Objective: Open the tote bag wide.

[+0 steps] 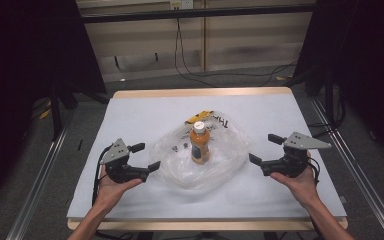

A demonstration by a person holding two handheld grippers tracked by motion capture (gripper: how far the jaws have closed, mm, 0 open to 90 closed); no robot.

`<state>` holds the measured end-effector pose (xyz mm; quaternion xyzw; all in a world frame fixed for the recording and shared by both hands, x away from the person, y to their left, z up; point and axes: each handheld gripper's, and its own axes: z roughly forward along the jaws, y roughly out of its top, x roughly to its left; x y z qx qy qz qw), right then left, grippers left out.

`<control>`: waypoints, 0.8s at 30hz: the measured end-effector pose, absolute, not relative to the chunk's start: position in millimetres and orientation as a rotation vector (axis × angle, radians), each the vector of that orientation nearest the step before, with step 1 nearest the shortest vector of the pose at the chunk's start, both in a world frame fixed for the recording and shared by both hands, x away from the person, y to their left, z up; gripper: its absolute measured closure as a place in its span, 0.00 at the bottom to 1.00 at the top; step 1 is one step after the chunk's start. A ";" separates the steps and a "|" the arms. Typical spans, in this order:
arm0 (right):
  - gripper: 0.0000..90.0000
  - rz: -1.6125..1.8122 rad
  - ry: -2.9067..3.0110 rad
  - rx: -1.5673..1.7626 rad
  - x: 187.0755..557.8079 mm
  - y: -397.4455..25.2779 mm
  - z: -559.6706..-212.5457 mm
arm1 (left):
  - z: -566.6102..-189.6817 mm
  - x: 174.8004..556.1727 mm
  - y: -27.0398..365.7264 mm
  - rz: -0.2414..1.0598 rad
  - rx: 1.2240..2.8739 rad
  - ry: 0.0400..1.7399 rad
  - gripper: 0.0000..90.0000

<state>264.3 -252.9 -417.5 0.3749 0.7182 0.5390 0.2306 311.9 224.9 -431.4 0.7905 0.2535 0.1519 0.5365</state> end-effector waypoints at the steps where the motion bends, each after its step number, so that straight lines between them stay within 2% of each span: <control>1: 0.02 1.484 1.973 1.030 262.6 -254.3 -418.2 | -432.1 307.7 229.3 0.357 1.890 0.619 0.10; 9: 0.02 1.494 1.916 1.094 243.0 -268.9 -423.3 | -433.6 289.5 248.6 0.378 1.857 0.684 0.04; 15: 0.02 1.461 1.885 1.134 227.8 -278.8 -432.5 | -438.8 269.5 252.8 0.428 1.869 0.691 0.03; 19: 0.02 1.487 1.823 1.182 215.9 -289.0 -438.3 | -446.9 263.5 259.0 0.407 1.869 0.705 0.03; 24: 0.03 1.468 1.790 1.216 206.3 -296.3 -440.8 | -447.8 259.8 269.7 0.450 1.803 0.757 0.03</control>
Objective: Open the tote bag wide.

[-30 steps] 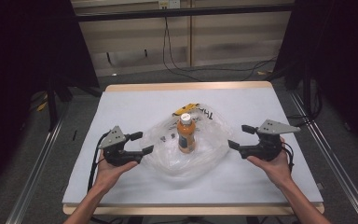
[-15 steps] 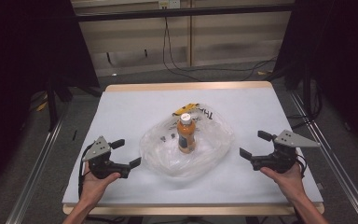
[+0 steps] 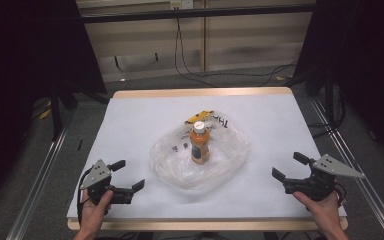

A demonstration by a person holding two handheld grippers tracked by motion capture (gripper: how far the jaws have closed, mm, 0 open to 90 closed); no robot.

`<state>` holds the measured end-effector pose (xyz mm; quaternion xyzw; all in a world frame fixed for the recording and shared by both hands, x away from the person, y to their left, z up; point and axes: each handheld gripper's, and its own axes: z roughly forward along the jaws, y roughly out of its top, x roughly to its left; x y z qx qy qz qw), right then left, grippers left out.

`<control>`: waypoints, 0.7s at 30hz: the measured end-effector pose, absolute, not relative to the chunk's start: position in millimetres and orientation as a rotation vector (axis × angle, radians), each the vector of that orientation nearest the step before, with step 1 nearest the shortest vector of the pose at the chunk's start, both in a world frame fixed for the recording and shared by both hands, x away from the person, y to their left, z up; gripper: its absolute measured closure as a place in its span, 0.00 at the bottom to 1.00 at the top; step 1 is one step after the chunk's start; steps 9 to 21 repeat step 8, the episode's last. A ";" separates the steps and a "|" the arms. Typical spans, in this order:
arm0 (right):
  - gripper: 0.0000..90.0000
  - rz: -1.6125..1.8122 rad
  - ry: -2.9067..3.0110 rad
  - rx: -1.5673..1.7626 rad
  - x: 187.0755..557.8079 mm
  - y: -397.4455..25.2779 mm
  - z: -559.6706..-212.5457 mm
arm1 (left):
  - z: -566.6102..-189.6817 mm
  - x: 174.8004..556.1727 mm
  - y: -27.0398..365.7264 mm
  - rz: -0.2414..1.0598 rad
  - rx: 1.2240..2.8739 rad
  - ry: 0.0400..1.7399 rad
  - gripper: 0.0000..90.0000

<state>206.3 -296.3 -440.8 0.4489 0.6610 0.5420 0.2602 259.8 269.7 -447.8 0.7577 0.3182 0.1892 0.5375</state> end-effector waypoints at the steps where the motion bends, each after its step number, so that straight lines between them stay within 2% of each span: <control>1: 0.03 1.499 1.774 1.242 204.1 -298.4 -441.4 | -448.0 258.9 271.8 0.452 1.782 0.770 0.03; 21: 0.03 1.465 1.774 1.248 205.4 -298.3 -443.7 | -453.1 259.5 277.5 0.471 1.798 0.785 0.02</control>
